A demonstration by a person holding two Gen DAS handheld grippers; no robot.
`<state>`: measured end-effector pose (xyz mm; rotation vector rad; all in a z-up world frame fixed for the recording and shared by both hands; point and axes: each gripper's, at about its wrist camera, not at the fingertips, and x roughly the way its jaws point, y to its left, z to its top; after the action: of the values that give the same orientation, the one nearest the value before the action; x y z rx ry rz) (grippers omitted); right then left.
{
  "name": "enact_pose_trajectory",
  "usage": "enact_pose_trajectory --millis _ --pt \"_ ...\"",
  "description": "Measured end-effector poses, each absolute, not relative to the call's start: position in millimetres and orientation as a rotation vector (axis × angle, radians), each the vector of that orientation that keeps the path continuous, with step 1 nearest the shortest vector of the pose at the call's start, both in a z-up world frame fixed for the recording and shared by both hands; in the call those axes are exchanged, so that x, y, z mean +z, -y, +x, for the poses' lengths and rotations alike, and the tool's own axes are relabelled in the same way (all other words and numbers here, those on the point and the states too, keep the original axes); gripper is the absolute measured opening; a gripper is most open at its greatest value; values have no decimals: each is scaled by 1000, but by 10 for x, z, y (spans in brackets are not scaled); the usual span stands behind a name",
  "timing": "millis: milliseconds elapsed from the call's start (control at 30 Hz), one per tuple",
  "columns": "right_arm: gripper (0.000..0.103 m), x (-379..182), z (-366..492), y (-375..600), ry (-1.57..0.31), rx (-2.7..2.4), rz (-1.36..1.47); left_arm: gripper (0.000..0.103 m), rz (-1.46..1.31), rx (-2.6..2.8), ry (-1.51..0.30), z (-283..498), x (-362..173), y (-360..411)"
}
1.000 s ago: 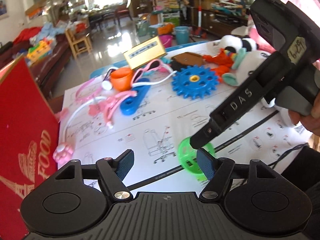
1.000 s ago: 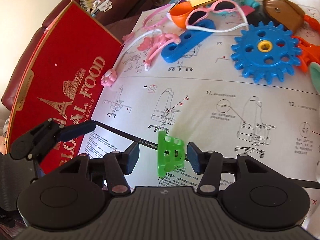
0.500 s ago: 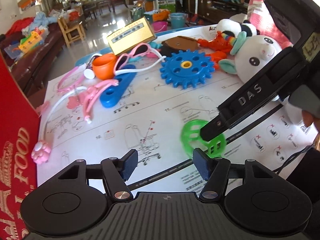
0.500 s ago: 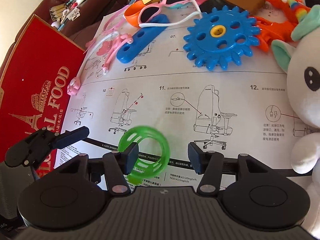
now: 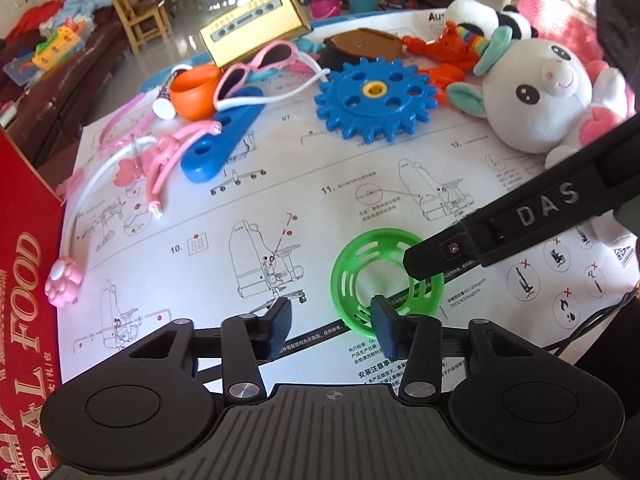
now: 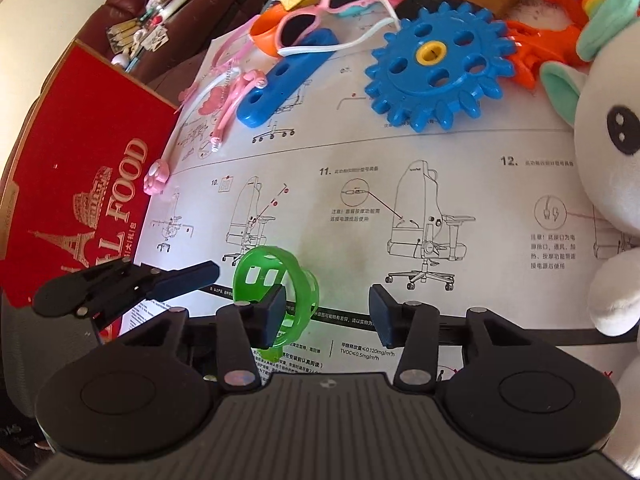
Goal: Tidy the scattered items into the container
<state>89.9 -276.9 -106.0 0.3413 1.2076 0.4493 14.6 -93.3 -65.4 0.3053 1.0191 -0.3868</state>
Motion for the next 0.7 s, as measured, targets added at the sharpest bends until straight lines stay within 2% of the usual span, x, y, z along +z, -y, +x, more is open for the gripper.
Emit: enact_pose_trajectory --millis 33,67,133,233,300,367,567,667,700 --pt "52 -1038 875 2752 -1183 463 320 32 302 -385 -1030 158 -677 934" --pt "53 -1020 856 2740 -1161 479 306 24 287 -385 -1033 166 -687 926" --pt "53 -1008 839 2730 -1140 498 298 16 268 -381 -1039 182 -688 919" --pt "62 -1031 844 2739 -1142 477 293 17 268 -381 -1043 191 -684 939" --pt "65 -1051 861 2748 -1158 457 291 21 268 -384 -1044 189 -684 957" --pt "65 -1059 867 2743 -1169 456 291 35 270 -384 -1051 182 -695 975" --pt "65 -1075 870 2694 -1201 396 256 45 265 -361 -1051 164 -697 973" --pt "60 -1069 872 2679 -1202 367 234 54 227 -347 -1060 171 -680 926" --pt "59 -1070 876 2677 -1207 364 234 54 215 -347 -1062 171 -677 911"
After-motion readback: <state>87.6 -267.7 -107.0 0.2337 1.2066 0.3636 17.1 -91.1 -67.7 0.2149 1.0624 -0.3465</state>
